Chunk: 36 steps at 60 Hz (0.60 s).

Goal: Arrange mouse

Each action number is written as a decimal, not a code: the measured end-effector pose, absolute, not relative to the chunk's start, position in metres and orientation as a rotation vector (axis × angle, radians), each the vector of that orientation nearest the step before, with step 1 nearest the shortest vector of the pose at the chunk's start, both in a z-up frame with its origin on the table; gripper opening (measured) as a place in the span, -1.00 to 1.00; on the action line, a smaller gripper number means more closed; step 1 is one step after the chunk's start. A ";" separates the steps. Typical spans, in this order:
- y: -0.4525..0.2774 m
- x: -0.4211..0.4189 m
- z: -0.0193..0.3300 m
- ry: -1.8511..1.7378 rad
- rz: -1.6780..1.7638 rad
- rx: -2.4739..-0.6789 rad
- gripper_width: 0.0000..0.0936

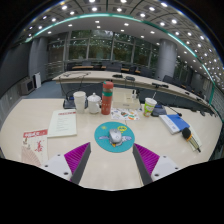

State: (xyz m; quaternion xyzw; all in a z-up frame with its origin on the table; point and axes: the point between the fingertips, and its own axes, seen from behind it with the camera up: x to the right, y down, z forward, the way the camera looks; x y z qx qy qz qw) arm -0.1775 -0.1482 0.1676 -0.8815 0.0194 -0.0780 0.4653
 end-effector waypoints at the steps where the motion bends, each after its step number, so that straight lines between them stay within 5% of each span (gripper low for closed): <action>1: -0.157 -0.180 0.172 0.051 -0.195 -2.161 0.84; 15: -0.243 -0.204 0.216 0.059 -0.218 -2.119 0.84; 36: -0.281 -0.202 0.233 0.081 -0.227 -2.103 0.83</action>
